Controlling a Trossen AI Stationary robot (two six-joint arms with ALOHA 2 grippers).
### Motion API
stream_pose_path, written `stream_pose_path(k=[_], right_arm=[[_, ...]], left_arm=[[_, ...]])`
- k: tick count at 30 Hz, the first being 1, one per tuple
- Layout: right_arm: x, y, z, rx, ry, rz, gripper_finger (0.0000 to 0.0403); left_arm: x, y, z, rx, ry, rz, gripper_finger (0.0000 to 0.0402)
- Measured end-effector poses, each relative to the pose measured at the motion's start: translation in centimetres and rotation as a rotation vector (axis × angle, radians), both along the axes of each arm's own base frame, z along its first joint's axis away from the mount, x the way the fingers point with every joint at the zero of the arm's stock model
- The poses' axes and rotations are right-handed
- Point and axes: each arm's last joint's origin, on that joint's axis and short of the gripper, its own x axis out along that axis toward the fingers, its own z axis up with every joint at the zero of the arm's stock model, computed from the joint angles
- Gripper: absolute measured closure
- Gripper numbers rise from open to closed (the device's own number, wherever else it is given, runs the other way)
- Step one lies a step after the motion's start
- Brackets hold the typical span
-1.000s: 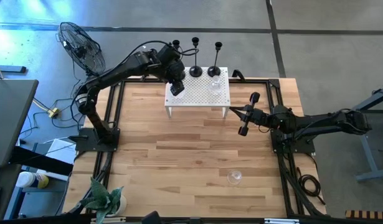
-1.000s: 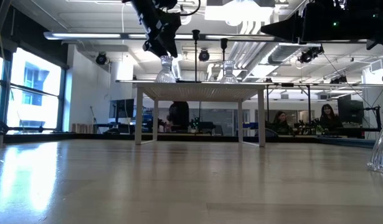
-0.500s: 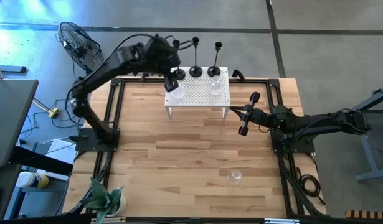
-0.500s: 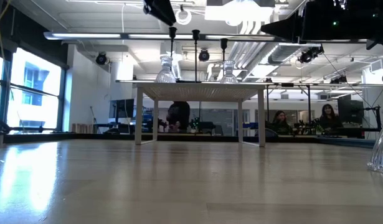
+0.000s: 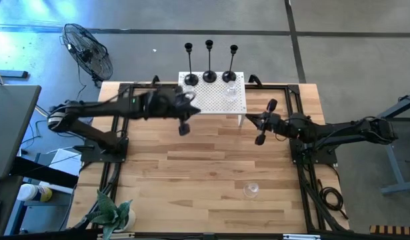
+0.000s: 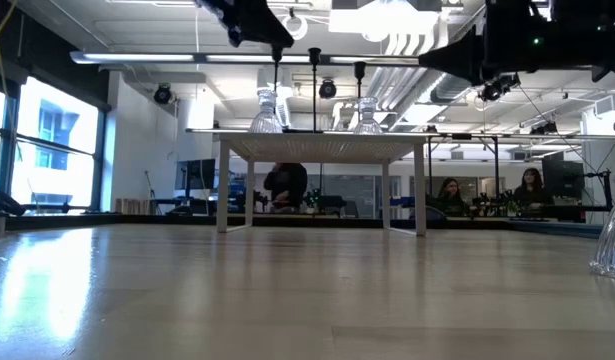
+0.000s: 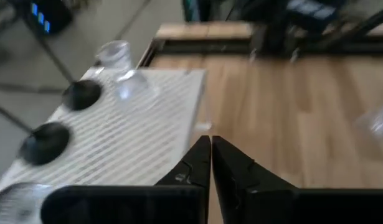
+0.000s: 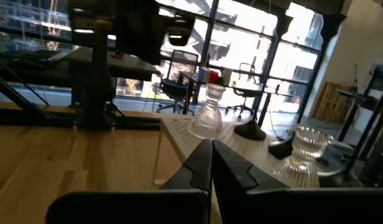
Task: Pick & Place candle stick holders
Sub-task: Put the transparent glass candle holder aligned with the black candle holder on the shelf
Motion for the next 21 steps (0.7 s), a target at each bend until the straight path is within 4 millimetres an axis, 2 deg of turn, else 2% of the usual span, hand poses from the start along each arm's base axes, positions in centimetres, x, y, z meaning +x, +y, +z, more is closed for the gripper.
stream_pose_path(k=[5,9,13,16,21], right_arm=[[-0.1,-0.2,-0.5,0.023,0.044,-0.082,0.0403],[0.1,-0.3,0.0,0.033,0.049,-0.110,0.0403],[0.6,-0.5,1.7,0.078,0.145,-0.160,0.0403],[0.7,-0.5,3.5,0.147,0.233,-0.164,0.0403],[0.2,-0.1,5.8,0.357,0.367,-0.122,0.0403]], left_arm=[[-1.3,-1.6,-3.8,-0.074,-0.205,-0.016,0.0400],[-1.4,-2.5,-5.9,-0.149,-0.189,-0.043,0.0401],[-1.8,-4.0,-8.6,-0.156,-0.194,-0.025,0.0401],[-2.5,-5.1,-10.3,-0.124,-0.301,-0.056,0.0401],[-4.9,-5.3,-13.0,-0.121,-0.430,-0.018,0.0401]])
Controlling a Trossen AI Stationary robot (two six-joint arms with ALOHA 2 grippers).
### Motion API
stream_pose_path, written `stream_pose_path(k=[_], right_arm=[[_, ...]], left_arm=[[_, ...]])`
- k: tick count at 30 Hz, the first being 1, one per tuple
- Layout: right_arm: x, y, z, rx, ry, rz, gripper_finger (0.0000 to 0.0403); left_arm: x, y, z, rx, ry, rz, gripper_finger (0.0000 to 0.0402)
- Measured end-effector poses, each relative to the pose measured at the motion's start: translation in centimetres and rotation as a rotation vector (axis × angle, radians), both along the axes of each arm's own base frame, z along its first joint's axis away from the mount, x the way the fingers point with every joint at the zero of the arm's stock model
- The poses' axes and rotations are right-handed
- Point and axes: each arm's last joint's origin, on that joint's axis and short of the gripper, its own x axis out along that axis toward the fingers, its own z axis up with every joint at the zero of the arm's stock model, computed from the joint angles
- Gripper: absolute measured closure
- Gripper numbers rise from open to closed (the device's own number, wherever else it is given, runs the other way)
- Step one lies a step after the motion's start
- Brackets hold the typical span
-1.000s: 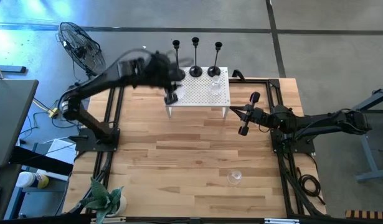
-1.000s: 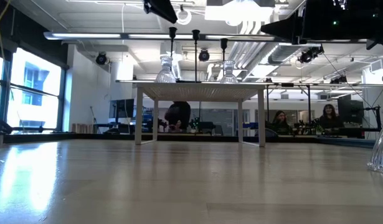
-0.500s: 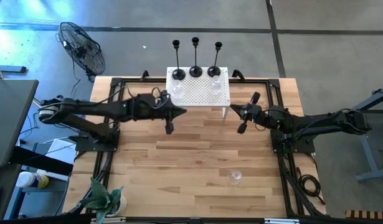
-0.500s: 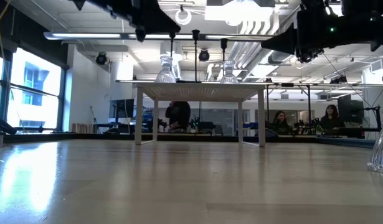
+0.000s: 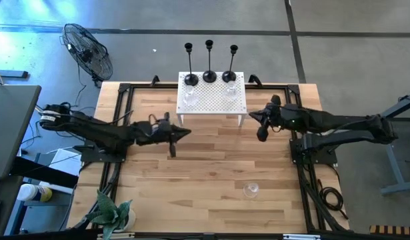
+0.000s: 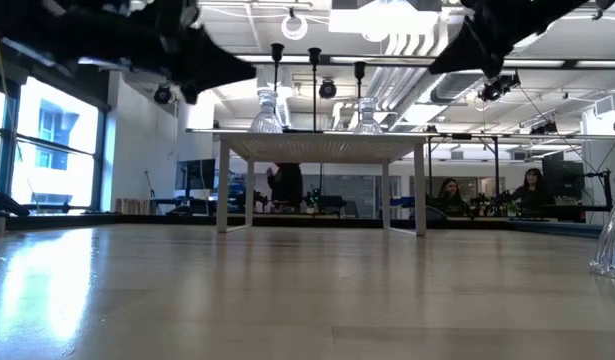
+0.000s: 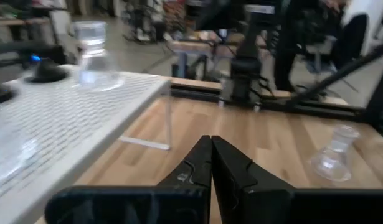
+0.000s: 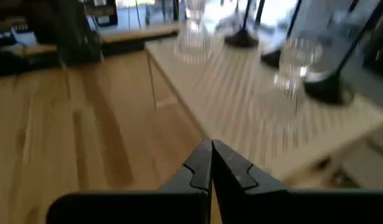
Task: Pick & Place candle stick holders
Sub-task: Put the transparent glass candle holder aligned with the black candle holder on the shelf
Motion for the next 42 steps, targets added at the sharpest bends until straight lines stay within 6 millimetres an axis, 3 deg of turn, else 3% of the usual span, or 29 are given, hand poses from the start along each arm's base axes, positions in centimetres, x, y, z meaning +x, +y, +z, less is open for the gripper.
stream_pose_path(k=[4,9,16,22,27,37,42], right_arm=[[-0.4,1.0,0.3,0.149,0.184,-0.031,0.0403],[0.5,3.4,0.7,0.273,0.357,-0.019,0.0403],[2.5,8.0,0.2,0.408,0.547,-0.070,0.0393],[4.5,10.7,-0.7,0.375,0.685,-0.037,0.0329],[6.5,12.1,-0.7,0.495,0.760,-0.029,0.0265],[8.5,18.2,-1.7,0.493,0.887,0.053,0.0138],[8.8,20.4,-3.5,0.446,0.961,0.088,0.0100]], left_arm=[[-2.4,0.4,-2.0,-0.004,-0.059,0.061,0.0401],[-4.5,0.6,-3.2,-0.003,-0.115,0.096,0.0401],[-5.0,0.6,-3.5,-0.002,-0.107,0.102,0.0401],[-4.9,0.6,-4.2,0.001,-0.037,0.102,0.0401],[-4.9,0.6,-4.4,-0.002,-0.021,0.105,0.0401],[-4.9,0.6,-4.4,0.002,-0.012,0.108,0.0401],[-4.9,0.6,-4.4,0.000,-0.012,0.108,0.0401]])
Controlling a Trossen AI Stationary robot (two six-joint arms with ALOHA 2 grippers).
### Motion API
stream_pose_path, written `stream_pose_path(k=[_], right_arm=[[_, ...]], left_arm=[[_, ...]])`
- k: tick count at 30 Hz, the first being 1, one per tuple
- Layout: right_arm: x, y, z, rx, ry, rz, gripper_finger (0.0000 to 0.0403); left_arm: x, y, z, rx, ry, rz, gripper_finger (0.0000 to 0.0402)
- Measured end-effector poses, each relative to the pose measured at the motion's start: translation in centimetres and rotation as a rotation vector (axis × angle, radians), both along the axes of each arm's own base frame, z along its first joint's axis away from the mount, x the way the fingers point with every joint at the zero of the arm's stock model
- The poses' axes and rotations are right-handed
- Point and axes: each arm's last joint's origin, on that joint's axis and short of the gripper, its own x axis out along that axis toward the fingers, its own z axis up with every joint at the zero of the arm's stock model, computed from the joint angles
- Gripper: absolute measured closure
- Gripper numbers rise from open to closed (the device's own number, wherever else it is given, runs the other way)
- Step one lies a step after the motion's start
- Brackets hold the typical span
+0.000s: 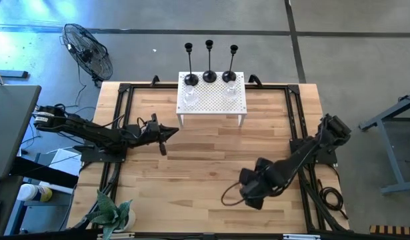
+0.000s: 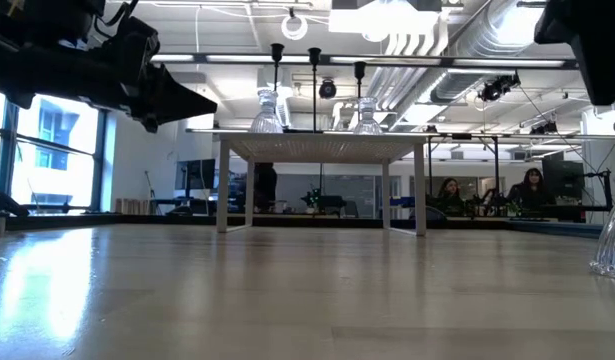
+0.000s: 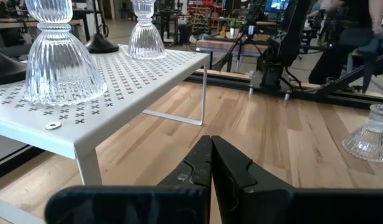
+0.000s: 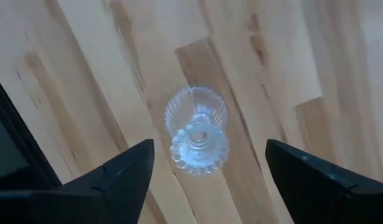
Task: Pick & Place candle stick holders
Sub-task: Put the transparent glass candle holder aligned with the black candle holder on the shelf
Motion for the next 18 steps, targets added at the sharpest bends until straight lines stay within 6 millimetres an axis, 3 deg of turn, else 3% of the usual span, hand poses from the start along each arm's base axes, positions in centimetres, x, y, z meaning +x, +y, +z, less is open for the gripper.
stream_pose_path(k=[11,18], right_arm=[[0.1,1.8,-2.5,-0.085,0.054,0.154,0.0103],[0.3,2.1,-4.1,-0.063,0.063,0.179,0.0149]], left_arm=[[0.0,0.0,0.0,-0.020,-0.007,-0.001,0.0401],[0.0,0.0,0.0,-0.020,-0.008,-0.006,0.0401]])
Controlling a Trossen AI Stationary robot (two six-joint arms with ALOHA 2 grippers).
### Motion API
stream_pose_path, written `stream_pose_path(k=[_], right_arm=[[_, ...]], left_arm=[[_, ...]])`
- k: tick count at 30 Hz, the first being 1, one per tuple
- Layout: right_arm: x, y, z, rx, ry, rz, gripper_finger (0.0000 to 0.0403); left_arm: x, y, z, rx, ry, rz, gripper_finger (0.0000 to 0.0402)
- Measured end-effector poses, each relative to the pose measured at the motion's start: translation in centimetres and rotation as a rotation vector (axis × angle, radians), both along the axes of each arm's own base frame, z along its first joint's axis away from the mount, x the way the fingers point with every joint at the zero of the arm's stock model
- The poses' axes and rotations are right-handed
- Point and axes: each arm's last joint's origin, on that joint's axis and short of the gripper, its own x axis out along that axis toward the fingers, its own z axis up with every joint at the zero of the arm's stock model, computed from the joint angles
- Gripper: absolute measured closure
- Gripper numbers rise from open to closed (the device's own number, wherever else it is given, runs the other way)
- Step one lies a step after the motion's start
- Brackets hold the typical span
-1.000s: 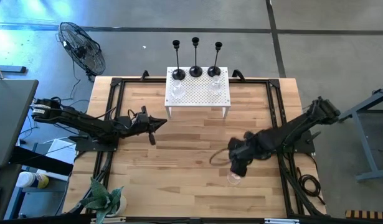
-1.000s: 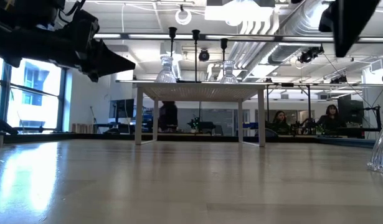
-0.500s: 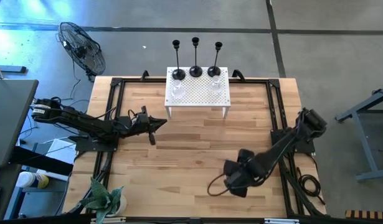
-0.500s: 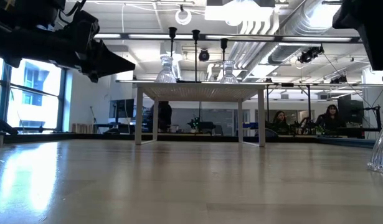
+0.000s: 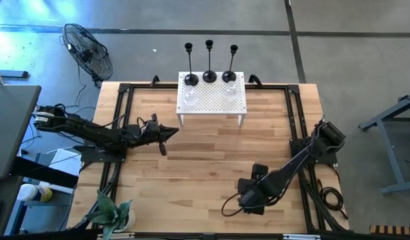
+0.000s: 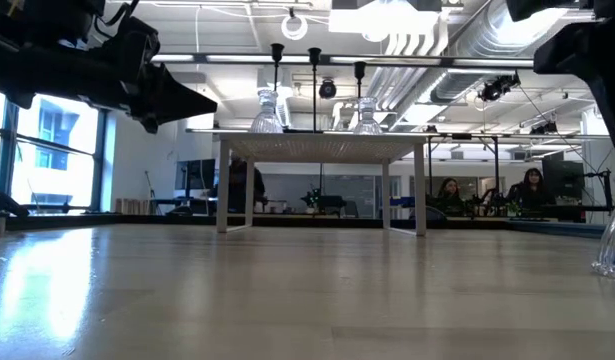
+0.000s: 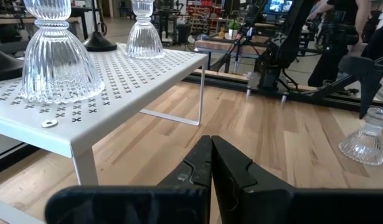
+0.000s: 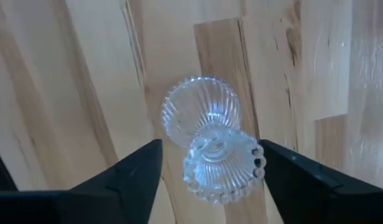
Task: Pick & Place candle stick holders
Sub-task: Put the transparent glass candle holder aligned with the black candle holder on the shelf
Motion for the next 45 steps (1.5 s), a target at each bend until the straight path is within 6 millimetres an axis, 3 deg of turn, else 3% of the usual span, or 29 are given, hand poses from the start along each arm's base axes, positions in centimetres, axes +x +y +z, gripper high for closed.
stream_pose_path(k=[8,15,21,28,32,38,42,45], right_arm=[[0.0,0.0,-0.3,0.028,0.024,0.018,0.0242],[0.4,-0.9,0.3,0.041,0.006,0.015,0.0231],[1.0,-3.4,2.5,0.051,-0.063,0.002,0.0225],[3.4,-9.0,4.0,0.030,-0.145,0.036,0.0234],[5.1,-12.6,5.9,0.016,-0.206,0.062,0.0229],[7.2,-18.2,11.4,0.010,-0.375,0.044,0.0232],[7.5,-22.2,15.2,-0.020,-0.462,0.000,0.0232],[7.8,-25.0,16.9,-0.066,-0.471,-0.019,0.0232]], left_arm=[[0.0,0.0,0.0,0.000,0.000,-0.001,0.0401],[0.0,0.0,0.0,0.000,0.000,-0.002,0.0401],[0.0,0.0,0.0,0.000,0.000,-0.003,0.0401],[0.0,0.0,0.0,0.000,0.000,-0.003,0.0401],[0.0,0.0,0.0,0.000,0.000,-0.003,0.0401],[0.0,0.0,0.0,0.004,0.002,-0.003,0.0401],[0.0,0.0,0.0,0.005,0.003,-0.003,0.0401],[0.0,0.0,0.0,0.006,0.003,-0.003,0.0401]])
